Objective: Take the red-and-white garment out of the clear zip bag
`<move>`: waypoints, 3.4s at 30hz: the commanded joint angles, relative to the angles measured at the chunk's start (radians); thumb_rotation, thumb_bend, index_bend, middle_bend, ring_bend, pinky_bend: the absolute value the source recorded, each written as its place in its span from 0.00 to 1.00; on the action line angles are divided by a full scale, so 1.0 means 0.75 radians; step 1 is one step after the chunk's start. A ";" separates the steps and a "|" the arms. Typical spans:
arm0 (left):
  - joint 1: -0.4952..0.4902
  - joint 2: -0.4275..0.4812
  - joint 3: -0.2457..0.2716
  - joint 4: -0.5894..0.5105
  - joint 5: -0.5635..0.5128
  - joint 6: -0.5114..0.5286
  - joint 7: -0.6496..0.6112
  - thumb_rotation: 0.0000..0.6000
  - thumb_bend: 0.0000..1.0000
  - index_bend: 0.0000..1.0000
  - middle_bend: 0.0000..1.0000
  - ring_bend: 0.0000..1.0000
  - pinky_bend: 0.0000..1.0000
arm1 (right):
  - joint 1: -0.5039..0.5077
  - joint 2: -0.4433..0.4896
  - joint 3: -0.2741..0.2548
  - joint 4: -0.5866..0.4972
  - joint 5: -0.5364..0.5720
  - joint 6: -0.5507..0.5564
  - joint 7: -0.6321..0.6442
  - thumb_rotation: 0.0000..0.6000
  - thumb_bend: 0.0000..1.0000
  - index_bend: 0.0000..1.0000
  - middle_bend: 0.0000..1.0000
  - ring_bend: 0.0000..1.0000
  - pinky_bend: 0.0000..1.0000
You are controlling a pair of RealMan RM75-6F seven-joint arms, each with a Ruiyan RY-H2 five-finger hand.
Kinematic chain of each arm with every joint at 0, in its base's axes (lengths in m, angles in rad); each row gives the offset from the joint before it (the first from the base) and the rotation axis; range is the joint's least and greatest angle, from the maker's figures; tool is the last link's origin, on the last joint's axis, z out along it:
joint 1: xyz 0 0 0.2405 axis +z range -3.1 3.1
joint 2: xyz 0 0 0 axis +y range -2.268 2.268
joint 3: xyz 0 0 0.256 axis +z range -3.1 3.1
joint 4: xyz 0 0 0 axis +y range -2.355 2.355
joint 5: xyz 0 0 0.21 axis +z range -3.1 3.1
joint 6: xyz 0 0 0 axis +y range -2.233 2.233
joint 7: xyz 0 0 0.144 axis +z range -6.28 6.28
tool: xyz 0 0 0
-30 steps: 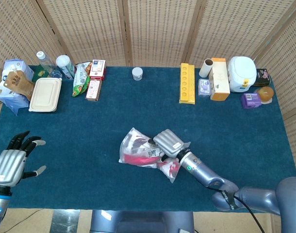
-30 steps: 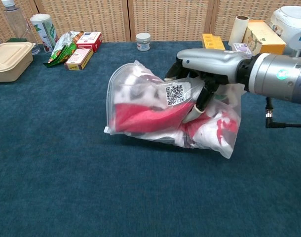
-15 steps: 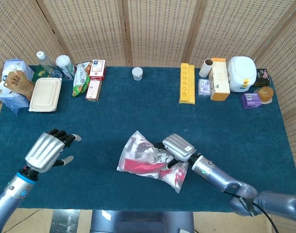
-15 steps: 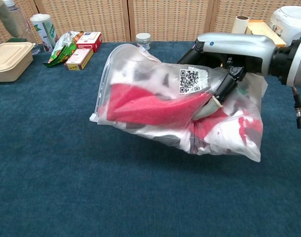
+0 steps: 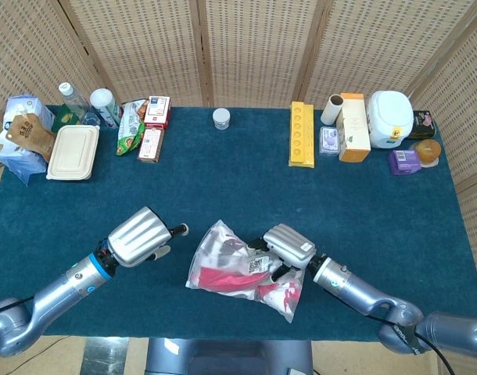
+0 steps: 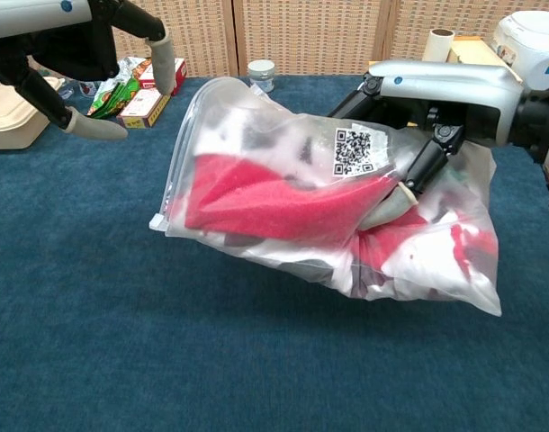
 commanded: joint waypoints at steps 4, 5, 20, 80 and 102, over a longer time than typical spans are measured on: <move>-0.057 -0.096 -0.006 0.061 0.017 0.032 -0.088 1.00 0.21 0.43 1.00 0.97 0.91 | 0.002 0.007 -0.006 -0.002 -0.021 -0.001 0.028 1.00 0.12 0.96 1.00 1.00 1.00; -0.064 -0.112 -0.004 0.076 0.019 0.040 -0.105 1.00 0.21 0.43 1.00 0.97 0.91 | 0.002 0.008 -0.006 -0.002 -0.023 0.000 0.032 1.00 0.12 0.96 1.00 1.00 1.00; -0.138 -0.228 0.023 0.150 -0.014 0.054 -0.168 1.00 0.21 0.45 1.00 0.97 0.91 | -0.001 0.023 0.003 0.017 -0.026 0.013 0.112 1.00 0.12 0.96 1.00 1.00 1.00; -0.223 -0.390 0.045 0.299 -0.086 0.197 -0.388 1.00 0.30 0.59 1.00 0.97 0.93 | -0.017 0.093 0.029 -0.081 -0.025 0.038 0.195 1.00 0.12 0.96 1.00 1.00 1.00; -0.244 -0.572 0.081 0.540 -0.155 0.163 -0.492 1.00 0.45 0.86 1.00 1.00 1.00 | 0.003 0.018 0.032 0.008 0.087 -0.109 0.130 1.00 0.12 0.96 1.00 1.00 1.00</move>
